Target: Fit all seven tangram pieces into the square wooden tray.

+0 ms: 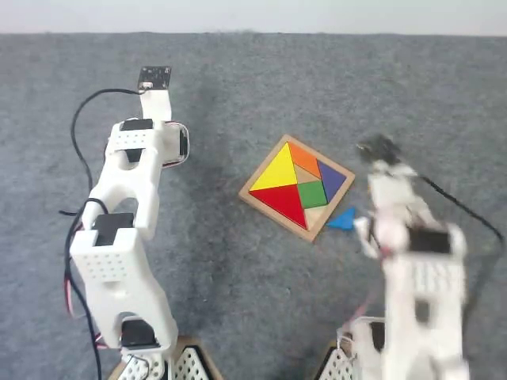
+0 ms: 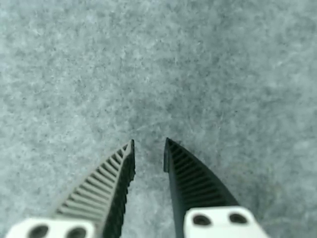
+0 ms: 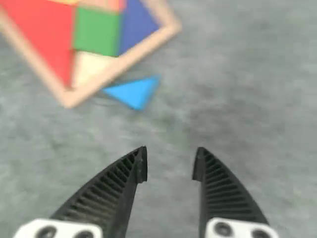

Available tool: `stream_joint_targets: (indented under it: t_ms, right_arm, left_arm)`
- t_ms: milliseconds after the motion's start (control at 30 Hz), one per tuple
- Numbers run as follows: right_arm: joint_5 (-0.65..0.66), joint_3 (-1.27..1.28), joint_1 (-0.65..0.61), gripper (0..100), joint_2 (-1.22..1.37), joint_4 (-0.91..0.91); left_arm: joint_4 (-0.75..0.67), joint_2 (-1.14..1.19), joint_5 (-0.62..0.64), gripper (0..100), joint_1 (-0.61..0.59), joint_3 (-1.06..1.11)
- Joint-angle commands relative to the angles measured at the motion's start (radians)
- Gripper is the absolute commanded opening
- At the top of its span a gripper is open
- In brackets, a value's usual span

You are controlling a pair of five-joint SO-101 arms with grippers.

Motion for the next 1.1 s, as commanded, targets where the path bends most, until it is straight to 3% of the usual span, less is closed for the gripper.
stream_joint_targets:
  t_ms: [0,133,467,733,1067]
  right_arm:
    - [-0.086,-0.206,-0.222,21.8,0.440,0.001]
    - [0.068,-0.219,-0.291,24.9,0.536,-0.001]
    - [0.133,-0.132,-0.257,26.2,0.555,-0.177]
    - [0.628,-0.103,-0.211,26.2,0.556,-0.159]
    - [1.026,-0.104,-0.108,26.0,0.575,-0.174]
  left_arm:
    - [-0.015,-0.017,0.008,9,0.003,-0.005]
    - [-0.015,-0.017,0.008,9,0.003,-0.005]
    - [-0.018,-0.017,0.008,9,0.003,-0.005]
    - [-0.015,-0.017,0.008,9,0.003,-0.005]
    - [-0.015,-0.017,0.008,9,0.003,-0.005]
